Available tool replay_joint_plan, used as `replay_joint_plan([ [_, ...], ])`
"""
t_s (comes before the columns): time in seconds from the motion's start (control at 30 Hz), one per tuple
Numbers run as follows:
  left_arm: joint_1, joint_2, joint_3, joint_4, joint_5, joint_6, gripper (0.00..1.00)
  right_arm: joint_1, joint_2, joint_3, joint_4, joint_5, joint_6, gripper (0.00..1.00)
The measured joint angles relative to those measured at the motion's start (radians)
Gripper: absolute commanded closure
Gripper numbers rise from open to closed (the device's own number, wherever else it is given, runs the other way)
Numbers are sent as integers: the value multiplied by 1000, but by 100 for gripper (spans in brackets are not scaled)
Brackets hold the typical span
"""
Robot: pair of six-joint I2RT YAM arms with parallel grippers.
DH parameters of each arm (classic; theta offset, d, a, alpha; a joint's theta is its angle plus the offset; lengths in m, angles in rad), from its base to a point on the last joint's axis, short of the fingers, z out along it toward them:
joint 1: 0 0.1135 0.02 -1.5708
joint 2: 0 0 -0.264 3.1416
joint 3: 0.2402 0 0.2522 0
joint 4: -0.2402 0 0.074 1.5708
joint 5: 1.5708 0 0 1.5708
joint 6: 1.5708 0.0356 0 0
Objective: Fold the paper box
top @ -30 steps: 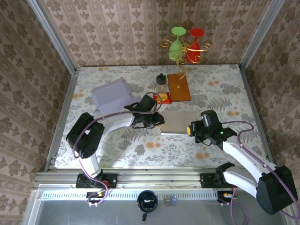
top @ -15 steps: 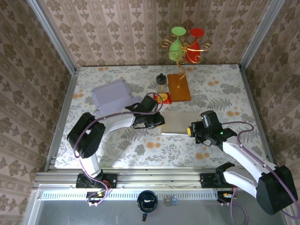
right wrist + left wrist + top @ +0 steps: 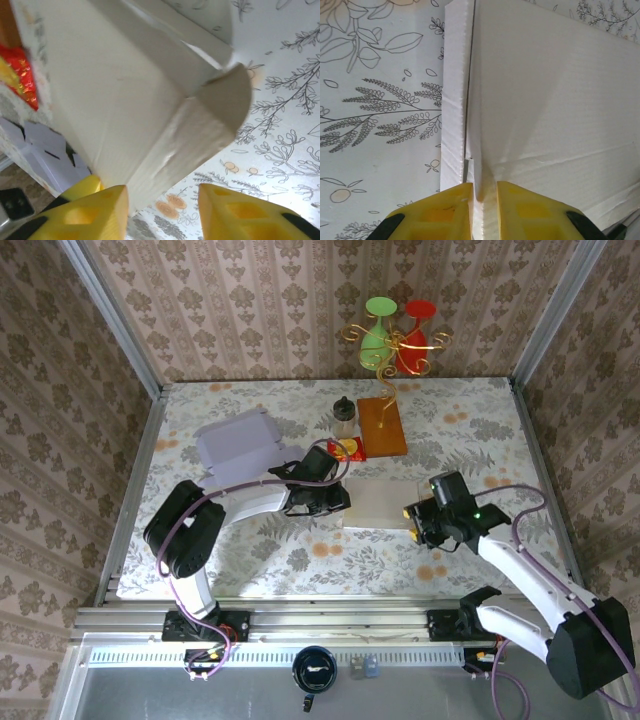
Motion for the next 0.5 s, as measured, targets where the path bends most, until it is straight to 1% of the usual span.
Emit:
replay_joint_plan([
  [0.17, 0, 0, 0, -16, -7, 10, 79, -26, -20, 101, -135, 39, -172, 44],
  [0.3, 0, 0, 0, -21, -7, 18, 76, -106, -18, 153, -199, 58, -340, 41],
  [0.4, 0, 0, 0, -30, -8, 22, 75, -170, 29, 186, -199, 62, -495, 38],
  [0.5, 0, 4, 4, -38, -8, 27, 73, -214, 121, 205, -187, 49, -636, 38],
])
